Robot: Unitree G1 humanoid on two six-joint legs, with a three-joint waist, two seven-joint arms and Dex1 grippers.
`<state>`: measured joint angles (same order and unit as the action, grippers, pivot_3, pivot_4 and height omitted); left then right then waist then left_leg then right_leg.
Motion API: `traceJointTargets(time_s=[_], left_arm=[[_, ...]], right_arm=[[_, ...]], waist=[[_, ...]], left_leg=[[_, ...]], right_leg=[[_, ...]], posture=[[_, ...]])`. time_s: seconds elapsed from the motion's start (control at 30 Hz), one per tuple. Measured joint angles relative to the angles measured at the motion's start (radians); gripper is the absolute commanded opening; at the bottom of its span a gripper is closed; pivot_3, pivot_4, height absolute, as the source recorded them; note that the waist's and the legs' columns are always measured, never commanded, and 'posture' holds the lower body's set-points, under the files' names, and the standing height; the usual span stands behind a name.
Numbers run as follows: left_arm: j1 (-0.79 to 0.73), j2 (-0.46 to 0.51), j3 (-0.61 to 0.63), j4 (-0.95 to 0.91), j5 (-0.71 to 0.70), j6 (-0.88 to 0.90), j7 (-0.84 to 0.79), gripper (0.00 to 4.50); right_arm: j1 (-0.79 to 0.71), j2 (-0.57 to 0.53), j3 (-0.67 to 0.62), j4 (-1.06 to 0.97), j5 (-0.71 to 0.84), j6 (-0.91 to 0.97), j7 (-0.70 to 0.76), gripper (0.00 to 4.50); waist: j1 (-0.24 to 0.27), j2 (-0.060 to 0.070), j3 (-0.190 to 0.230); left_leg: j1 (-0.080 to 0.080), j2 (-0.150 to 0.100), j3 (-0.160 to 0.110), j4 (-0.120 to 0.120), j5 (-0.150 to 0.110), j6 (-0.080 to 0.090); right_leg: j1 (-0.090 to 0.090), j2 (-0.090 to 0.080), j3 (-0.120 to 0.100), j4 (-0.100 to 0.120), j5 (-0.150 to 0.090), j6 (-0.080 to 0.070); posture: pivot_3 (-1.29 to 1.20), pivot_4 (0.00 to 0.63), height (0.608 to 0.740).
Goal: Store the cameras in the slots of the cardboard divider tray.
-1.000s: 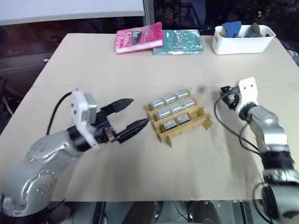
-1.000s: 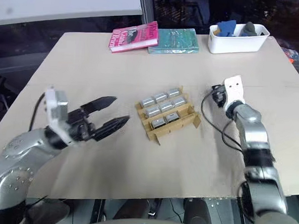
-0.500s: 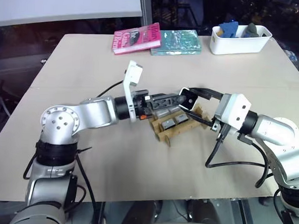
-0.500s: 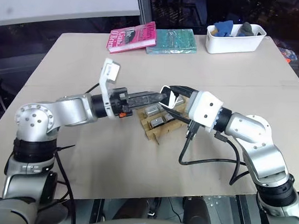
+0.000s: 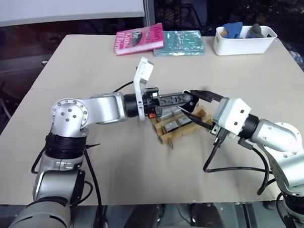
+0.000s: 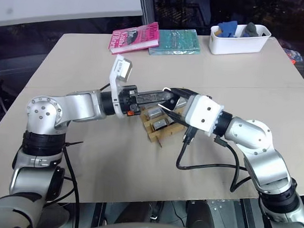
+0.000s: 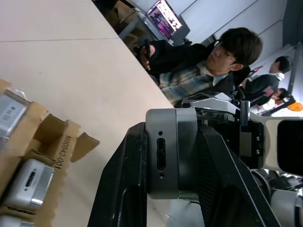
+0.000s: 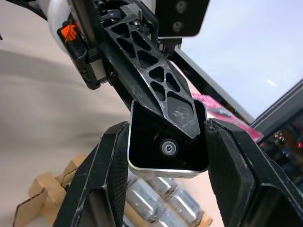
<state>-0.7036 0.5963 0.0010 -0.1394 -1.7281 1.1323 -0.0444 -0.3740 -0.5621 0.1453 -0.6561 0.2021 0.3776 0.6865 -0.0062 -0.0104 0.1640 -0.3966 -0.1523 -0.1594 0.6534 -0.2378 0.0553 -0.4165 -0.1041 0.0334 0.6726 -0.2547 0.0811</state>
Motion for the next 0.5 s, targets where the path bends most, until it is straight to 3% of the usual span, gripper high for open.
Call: traceJointTargets(time_s=[0.17,0.3,0.5], left_arm=[[0.007,0.000,-0.011,-0.034,0.098,-0.010,-0.055,0.75],[0.063,0.065,0.051,-0.038,0.258,-0.047,-0.120,0.75],[0.078,0.043,0.073,-0.049,0.333,-0.060,-0.176,0.75]], right_arm=[[-0.004,0.006,-0.060,0.079,0.161,0.029,0.078,1.88],[-0.020,-0.144,-0.343,0.445,0.335,0.004,0.299,1.88],[-0.069,-0.173,-0.347,0.590,0.354,-0.056,0.439,1.88]], waist=[[0.002,0.000,0.000],[0.010,0.000,0.001],[0.000,0.000,0.001]], left_leg=[[0.000,0.000,0.000,0.000,0.000,0.000],[0.000,0.000,0.000,-0.001,0.000,0.001],[-0.001,0.001,0.001,-0.002,0.000,0.001]], right_leg=[[0.001,0.000,0.001,-0.001,0.000,0.000],[0.001,0.000,0.001,-0.002,0.000,0.000],[0.000,0.000,0.004,-0.004,0.000,0.000]], posture=[[0.00,0.150,0.740],[0.00,0.150,0.740],[0.00,0.150,0.740]])
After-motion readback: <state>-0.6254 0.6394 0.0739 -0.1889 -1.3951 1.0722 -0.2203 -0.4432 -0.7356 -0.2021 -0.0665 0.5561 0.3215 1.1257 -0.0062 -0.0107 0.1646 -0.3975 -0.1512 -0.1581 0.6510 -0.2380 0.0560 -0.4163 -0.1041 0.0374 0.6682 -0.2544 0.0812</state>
